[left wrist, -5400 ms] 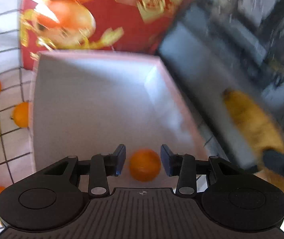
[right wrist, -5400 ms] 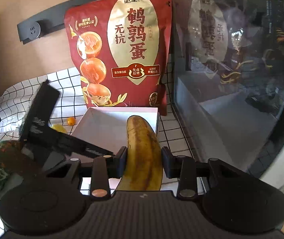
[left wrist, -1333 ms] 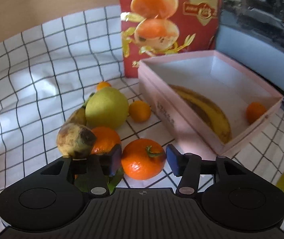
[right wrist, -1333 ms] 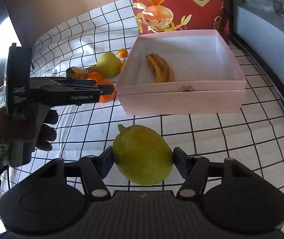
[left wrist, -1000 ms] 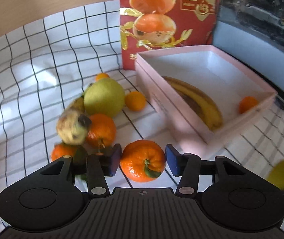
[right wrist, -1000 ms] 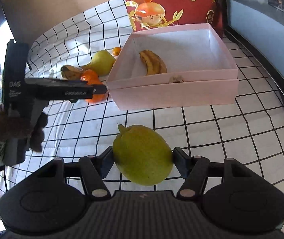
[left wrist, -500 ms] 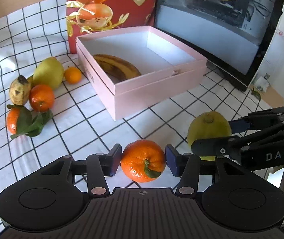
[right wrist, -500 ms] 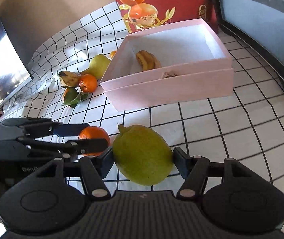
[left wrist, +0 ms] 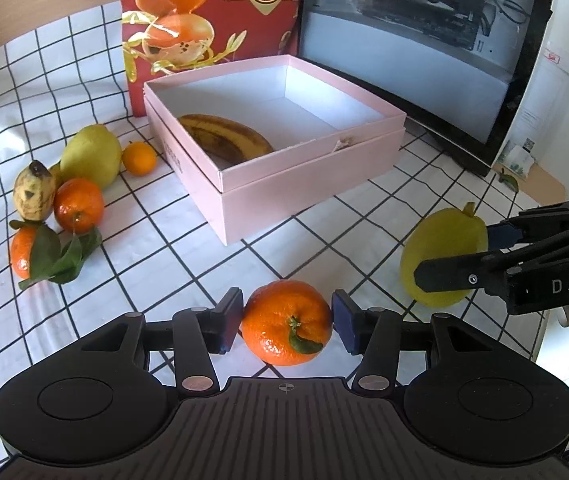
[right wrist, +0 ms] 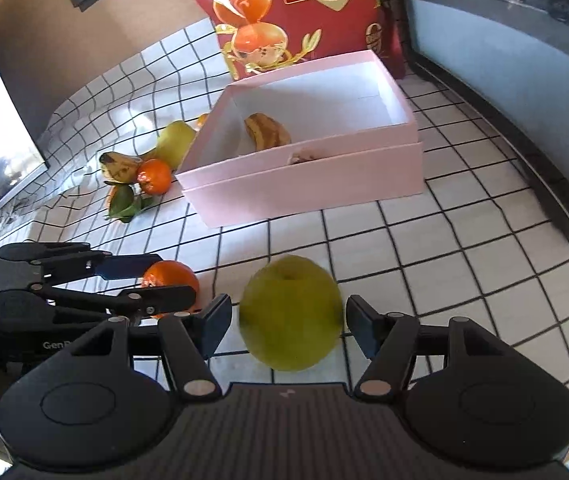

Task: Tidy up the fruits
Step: 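Carry the green pear beside the pink box toward the left gripper with the right gripper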

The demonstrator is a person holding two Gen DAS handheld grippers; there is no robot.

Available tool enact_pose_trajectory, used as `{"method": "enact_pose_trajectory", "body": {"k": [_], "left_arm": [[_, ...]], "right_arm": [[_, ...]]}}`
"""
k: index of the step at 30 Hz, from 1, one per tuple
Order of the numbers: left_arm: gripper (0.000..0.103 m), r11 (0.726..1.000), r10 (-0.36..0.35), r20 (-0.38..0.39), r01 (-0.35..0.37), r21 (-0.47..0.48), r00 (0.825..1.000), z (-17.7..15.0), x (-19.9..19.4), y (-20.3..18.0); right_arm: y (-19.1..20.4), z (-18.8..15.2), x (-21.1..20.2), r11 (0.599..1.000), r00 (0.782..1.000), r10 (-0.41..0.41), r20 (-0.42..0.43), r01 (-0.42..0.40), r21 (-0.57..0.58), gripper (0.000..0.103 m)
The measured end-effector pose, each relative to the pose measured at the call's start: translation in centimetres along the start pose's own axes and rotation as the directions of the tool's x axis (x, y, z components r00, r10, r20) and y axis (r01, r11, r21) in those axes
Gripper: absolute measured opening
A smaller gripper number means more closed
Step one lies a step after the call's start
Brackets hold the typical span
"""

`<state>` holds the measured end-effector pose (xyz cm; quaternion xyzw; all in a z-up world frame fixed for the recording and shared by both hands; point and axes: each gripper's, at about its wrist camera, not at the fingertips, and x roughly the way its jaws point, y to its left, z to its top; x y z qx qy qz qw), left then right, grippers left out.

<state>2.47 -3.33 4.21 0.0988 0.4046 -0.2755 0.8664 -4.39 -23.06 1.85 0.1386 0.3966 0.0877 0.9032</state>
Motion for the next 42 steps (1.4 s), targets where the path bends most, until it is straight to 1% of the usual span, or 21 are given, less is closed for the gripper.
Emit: {"method": "enact_pose_trajectory", "body": {"k": [7,10,12,14,18,23,28,31,37,42], "left_arm": [[0.056,1.000,-0.005,0.000,0.005,0.018,1.000,-0.2,-0.2,0.0],[0.057,0.999,-0.011,-0.019,0.012,0.037,1.000,-0.5,-0.1,-0.3],[0.057,0.999,-0.006,-0.049,0.008,0.044,0.999,-0.8,0.3,-0.5],[0.057,0.999,-0.006,-0.069,0.008,0.032,0.998,-1.0,0.6,-0.5],[0.057,1.000,-0.015,-0.064,0.015,-0.003,0.998,-1.0,0.5,-0.1],[0.056,1.000,-0.013,-0.058,0.012,-0.019,0.998,-0.8,0.3,-0.1],[0.056,0.999,-0.030,-0.046,0.029,-0.032,0.998,-0.8,0.2,-0.1],[0.056,0.998,-0.047,-0.041,0.045,-0.034,0.998,-0.6,0.2,-0.1],[0.056,0.998,-0.061,-0.042,0.060,-0.022,0.997,-0.6,0.3,-0.5],[0.056,0.997,-0.071,-0.047,0.070,-0.018,0.996,-0.8,0.1,-0.5]], "right_arm": [[0.6,-0.2,-0.2,0.999,1.000,-0.013,-0.005,0.012,-0.043,0.064],[0.4,0.3,0.2,0.999,1.000,-0.029,-0.010,0.028,-0.043,0.064],[0.1,0.6,0.5,0.999,0.999,-0.033,-0.014,0.033,-0.030,0.064],[-0.2,1.0,0.9,0.999,0.999,-0.031,-0.017,0.031,-0.021,0.064],[-1.0,1.7,1.6,1.000,1.000,-0.023,-0.017,0.024,0.006,0.064],[-2.2,2.7,2.0,0.997,1.000,-0.005,-0.017,0.006,0.072,0.064],[-2.8,2.7,1.3,0.994,1.000,-0.006,-0.015,0.008,0.106,0.064],[-3.3,2.7,0.7,0.989,1.000,0.004,-0.005,-0.003,0.149,0.064],[-4.2,3.6,1.1,0.962,0.998,0.048,0.032,-0.055,0.266,0.064],[-5.0,4.2,2.8,0.934,0.998,0.046,0.046,-0.059,0.354,0.065]]}}
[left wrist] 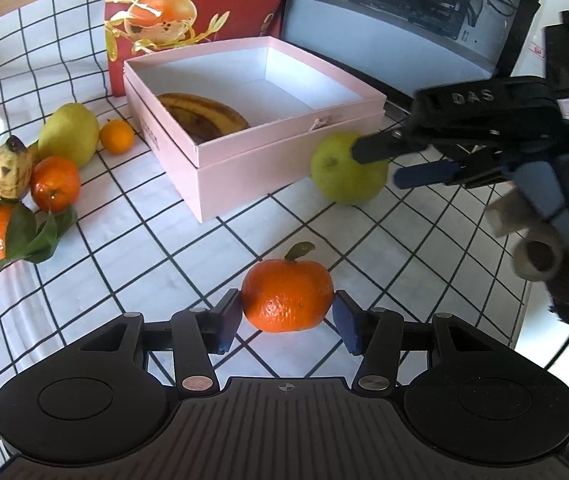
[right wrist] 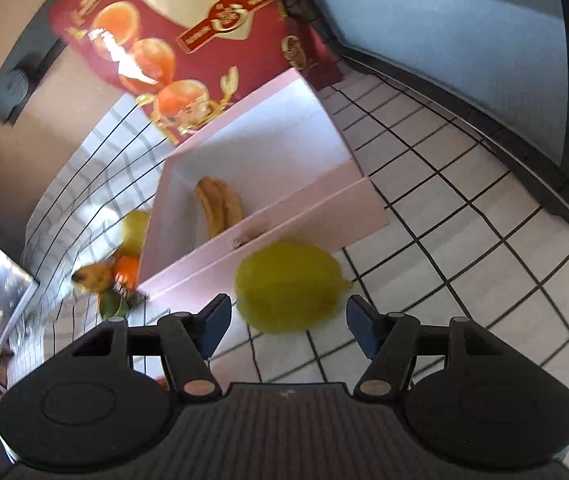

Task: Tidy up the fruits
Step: 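Carry the green pear beside the pink box toward the left gripper with the right gripper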

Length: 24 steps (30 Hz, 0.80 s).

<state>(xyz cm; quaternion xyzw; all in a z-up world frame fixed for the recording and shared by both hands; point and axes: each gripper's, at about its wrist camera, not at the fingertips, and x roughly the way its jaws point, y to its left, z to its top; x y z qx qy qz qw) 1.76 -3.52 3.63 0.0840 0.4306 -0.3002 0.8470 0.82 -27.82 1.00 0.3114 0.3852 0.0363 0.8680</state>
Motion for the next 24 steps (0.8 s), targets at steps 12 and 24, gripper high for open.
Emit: {"method": "enact_pose_trajectory", "body": {"k": [12,24], "left_arm": [[0.053,0.999,-0.042,0.044,0.042,0.000,0.998,0.2,-1.6,0.1],[0.054,0.998,-0.059,0.039,0.058,0.021,0.998,0.2,-1.6,0.2]], "right_arm": [[2.4,0.1,1.4,0.988,0.999,-0.031,0.010,0.033,-0.150,0.069],[8.4,-2.2,0.2,0.906,0.998,0.019,0.057,0.007,-0.423,0.069]]}}
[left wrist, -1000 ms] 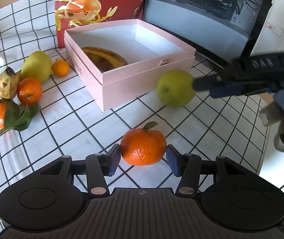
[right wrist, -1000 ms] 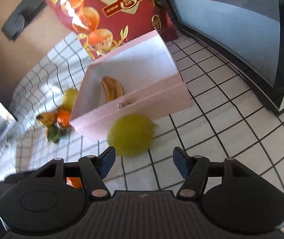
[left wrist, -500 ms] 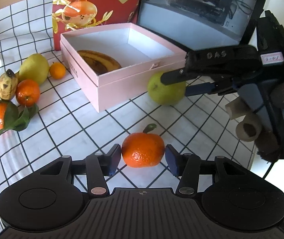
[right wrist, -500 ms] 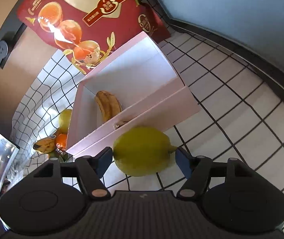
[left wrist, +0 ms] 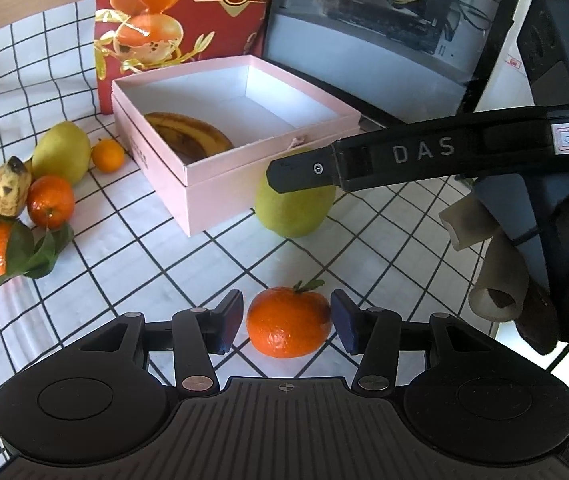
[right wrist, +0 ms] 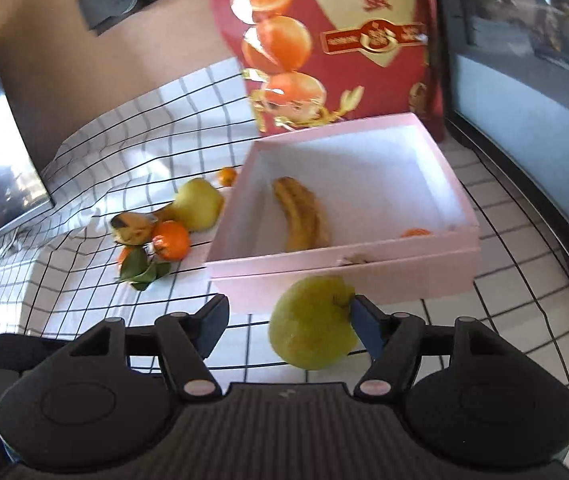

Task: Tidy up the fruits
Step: 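Carry the green pear beside the pink box toward the left gripper with the right gripper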

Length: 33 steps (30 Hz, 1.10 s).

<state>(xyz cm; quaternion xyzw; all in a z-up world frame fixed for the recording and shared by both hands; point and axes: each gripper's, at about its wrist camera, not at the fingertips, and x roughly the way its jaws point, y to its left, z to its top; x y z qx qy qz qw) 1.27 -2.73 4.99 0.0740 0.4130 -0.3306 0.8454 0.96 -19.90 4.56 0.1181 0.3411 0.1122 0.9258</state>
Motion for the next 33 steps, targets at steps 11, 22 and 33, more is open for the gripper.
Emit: {"method": "enact_pose_trajectory", "body": {"k": [11,22,33], "left_arm": [[0.055,1.000,-0.010,0.000,0.010,-0.009,1.000,0.0,0.1,0.1],[0.057,0.999,-0.028,-0.013,0.028,-0.027,1.000,-0.4,0.3,-0.2],[0.056,0.998,-0.003,0.005,0.003,-0.060,1.000,-1.7,-0.3,-0.7]], "right_arm": [[2.2,0.1,-0.3,0.997,0.999,-0.017,0.046,0.020,-0.075,0.065],[2.9,-0.4,2.6,0.990,0.998,-0.002,-0.059,-0.006,-0.141,0.066],[5.9,0.9,3.6,0.932,0.984,0.035,-0.175,-0.095,-0.349,0.068]]}}
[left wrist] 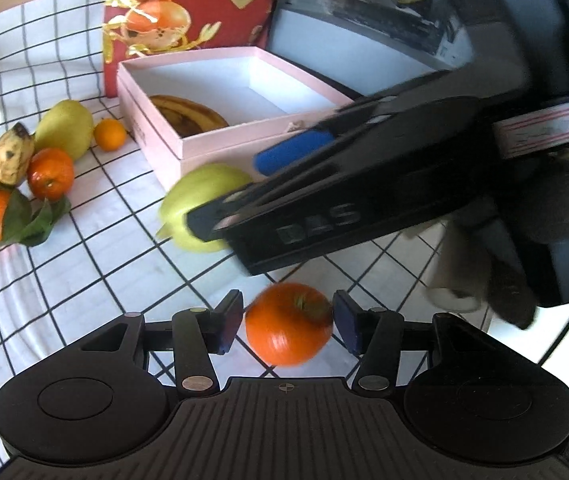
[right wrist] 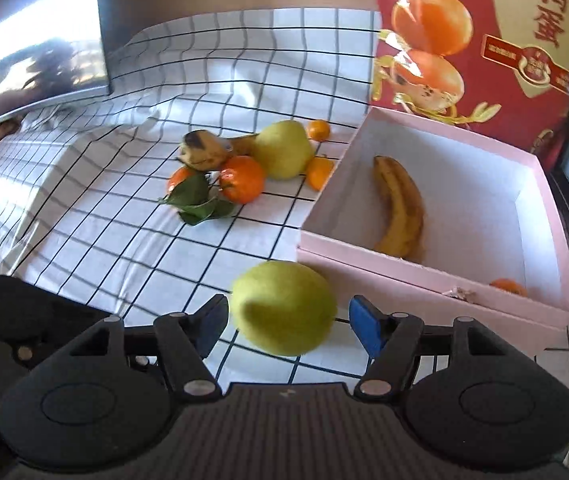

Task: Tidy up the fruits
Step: 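Carry the green pear beside the pink box toward the left gripper with the right gripper, then set the pear on the cloth with the right gripper while the left drops the tangerine and grasps the pear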

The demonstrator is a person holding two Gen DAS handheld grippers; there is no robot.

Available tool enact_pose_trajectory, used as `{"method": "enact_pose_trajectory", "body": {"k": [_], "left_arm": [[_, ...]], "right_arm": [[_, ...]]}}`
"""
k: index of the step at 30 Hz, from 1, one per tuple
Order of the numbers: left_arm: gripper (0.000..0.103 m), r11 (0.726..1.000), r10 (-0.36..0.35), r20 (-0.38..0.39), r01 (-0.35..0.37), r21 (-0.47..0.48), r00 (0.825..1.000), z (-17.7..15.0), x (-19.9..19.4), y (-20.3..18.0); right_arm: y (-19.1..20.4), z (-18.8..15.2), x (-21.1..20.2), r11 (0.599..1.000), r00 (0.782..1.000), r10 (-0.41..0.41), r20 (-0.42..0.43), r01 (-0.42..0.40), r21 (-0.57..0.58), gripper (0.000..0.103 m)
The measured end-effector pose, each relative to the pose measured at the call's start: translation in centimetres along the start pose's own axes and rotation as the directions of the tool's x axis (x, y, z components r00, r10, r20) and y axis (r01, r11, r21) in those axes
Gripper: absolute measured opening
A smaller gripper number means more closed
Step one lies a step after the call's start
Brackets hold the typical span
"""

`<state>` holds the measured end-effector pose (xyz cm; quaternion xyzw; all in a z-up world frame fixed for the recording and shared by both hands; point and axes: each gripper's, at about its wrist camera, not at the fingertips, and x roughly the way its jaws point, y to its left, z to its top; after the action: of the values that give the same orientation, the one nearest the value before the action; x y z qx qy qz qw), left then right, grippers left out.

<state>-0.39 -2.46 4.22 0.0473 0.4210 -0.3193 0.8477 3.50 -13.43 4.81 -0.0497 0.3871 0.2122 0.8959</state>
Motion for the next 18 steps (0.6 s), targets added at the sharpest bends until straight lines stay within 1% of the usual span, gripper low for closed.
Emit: {"method": "enact_pose_trajectory", "body": {"k": [4,7,10,12,15,17,18], "left_arm": [[0.053,1.000,0.019,0.016,-0.018,-0.008,1.000,-0.4,-0.1,-0.5],[0.054,1.000,0.024,0.010,-0.024,0.005,1.000,-0.7,-0.3,-0.8],[0.054,0.999,0.032,0.000,-0.032,0.021,0.999,-1.0,-0.6,-0.9],[0.053,1.000,0.026,0.009,-0.026,0.011,1.000,-0.9,-1.2,-0.7],[0.053,0.999,0.024,0.053,-0.022,-0.046,0.998,-0.4,-2.4,0.8],[0.053,0.996,0.064,0.091,-0.058,-0.074,0.994,0.6,-2.9,2.1],[0.053,0.994,0.086,0.102,-0.079,-0.070,0.991,1.1,-2.9,2.6]], "right_arm": [[-0.9,-1.2,-1.9,0.998,1.000,-0.020,0.001,0.020,0.060,0.068],[-1.8,-2.6,-3.4,0.992,0.997,-0.077,0.003,0.076,0.105,0.068],[-2.2,-3.7,-4.1,0.984,0.989,-0.145,0.001,0.144,0.106,0.068],[-2.0,-4.1,-4.2,0.981,0.984,-0.178,0.002,0.177,0.078,0.069],[-1.8,-4.5,-4.3,0.965,0.967,-0.256,0.020,0.254,0.064,0.069],[-1.8,-4.8,-4.8,0.957,0.959,-0.282,0.039,0.278,0.082,0.069],[-1.7,-4.9,-4.9,0.959,0.961,-0.273,0.041,0.268,0.089,0.069]]}}
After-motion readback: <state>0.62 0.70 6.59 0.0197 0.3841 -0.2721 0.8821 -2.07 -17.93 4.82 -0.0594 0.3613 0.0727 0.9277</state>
